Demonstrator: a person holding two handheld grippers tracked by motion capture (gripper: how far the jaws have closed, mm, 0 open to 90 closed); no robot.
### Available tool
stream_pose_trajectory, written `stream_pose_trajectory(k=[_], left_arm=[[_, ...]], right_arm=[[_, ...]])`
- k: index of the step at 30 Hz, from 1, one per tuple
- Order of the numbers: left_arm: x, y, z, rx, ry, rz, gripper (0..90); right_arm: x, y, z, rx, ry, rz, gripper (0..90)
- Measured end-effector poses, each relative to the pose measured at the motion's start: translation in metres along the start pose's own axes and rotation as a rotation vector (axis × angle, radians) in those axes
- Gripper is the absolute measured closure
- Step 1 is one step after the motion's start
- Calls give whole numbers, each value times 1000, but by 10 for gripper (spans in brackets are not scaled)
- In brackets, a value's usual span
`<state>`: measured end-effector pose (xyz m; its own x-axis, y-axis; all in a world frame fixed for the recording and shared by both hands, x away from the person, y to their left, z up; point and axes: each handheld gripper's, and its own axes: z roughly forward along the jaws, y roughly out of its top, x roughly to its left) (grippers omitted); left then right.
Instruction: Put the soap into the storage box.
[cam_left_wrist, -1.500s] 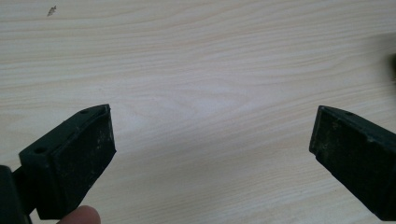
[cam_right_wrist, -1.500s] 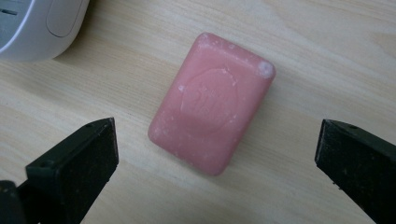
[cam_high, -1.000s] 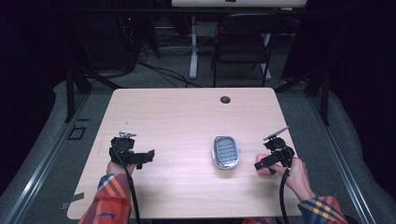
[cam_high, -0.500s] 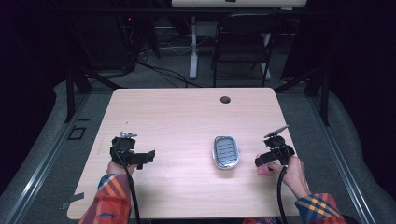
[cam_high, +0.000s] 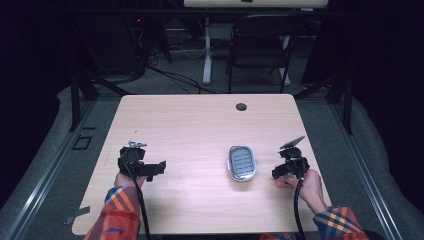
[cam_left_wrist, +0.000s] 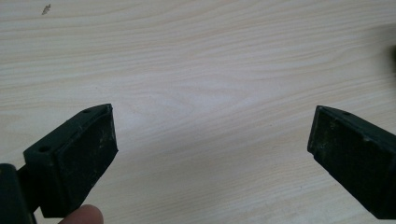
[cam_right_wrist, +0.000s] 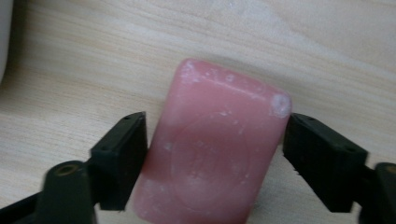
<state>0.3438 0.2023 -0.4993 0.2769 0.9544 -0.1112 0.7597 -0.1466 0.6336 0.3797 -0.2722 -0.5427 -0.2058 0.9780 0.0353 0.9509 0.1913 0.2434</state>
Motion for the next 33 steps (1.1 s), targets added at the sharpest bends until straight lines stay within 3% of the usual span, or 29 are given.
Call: stream_pose_trajectory(k=[2, 8, 17, 21, 26, 33], left_arm=[[0, 0, 0, 1, -1, 0, 14], [0, 0, 0, 0, 1, 1, 14], [0, 0, 0, 3, 0, 3, 15], [0, 0, 0, 2, -1, 6, 16], [0, 0, 0, 2, 2, 8, 16], [0, 0, 0, 3, 3, 7, 17]], right_arm=[[3, -1, 0, -23, -9, 17, 303], [2, 0, -3, -18, -27, 9, 363], [3, 2, -5, -17, -31, -6, 369], [2, 3, -10, -41, -27, 0, 369], [0, 5, -17, -32, -34, -24, 369], [0, 7, -22, -70, -36, -19, 369]])
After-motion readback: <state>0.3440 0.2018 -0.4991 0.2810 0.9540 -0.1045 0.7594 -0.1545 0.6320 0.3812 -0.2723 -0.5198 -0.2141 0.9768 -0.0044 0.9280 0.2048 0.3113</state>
